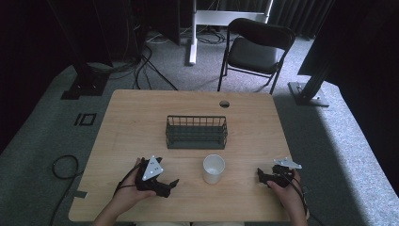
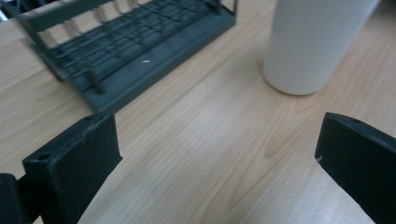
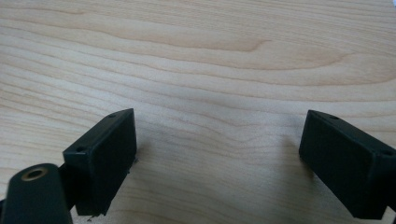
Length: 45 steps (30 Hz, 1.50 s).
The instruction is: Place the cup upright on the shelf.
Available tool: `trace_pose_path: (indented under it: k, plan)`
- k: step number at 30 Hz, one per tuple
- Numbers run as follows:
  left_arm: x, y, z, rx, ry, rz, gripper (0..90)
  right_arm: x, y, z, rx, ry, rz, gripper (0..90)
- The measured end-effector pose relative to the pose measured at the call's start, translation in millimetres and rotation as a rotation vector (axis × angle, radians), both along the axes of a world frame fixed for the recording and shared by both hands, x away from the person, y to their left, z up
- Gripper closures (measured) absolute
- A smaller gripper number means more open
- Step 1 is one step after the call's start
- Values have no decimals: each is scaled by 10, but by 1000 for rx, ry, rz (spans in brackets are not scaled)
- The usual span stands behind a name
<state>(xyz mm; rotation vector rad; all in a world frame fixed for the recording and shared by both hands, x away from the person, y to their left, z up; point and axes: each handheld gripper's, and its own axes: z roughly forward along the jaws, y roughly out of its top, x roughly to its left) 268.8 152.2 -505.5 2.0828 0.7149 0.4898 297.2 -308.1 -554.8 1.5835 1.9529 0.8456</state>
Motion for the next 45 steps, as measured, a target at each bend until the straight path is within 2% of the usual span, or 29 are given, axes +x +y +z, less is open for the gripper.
trace_pose_path:
  k: [1, 6, 18, 24, 31, 33, 36, 41, 45]
  plan:
    - [-8, -71, -3, -1, 2, -21, 2, 0, 0, 0, 0, 0, 0, 109]
    - [-14, -206, -3, -1, -4, -60, 2, 0, 0, 0, 0, 0, 0, 109]
    - [12, -519, 0, -34, -11, -127, 2, 0, 0, 0, 0, -1, 0, 109]
    - [47, -634, 9, -54, -9, -149, 2, 0, 0, 0, 1, 0, 0, 108]
    - [96, -766, -1, -70, 20, -174, 2, 0, 0, 0, 1, 0, 0, 108]
    - [108, -810, -6, -63, 14, -177, 2, 0, 0, 0, 1, 0, 0, 108]
    - [141, -859, -12, -85, 20, -176, 3, 0, 0, 0, 1, -1, 0, 109]
    - [166, -945, -18, -92, 22, -192, 2, 0, 0, 0, 1, 0, 0, 108]
    - [172, -1021, -41, -84, 18, -204, 3, 0, 0, 0, 1, -1, 0, 108]
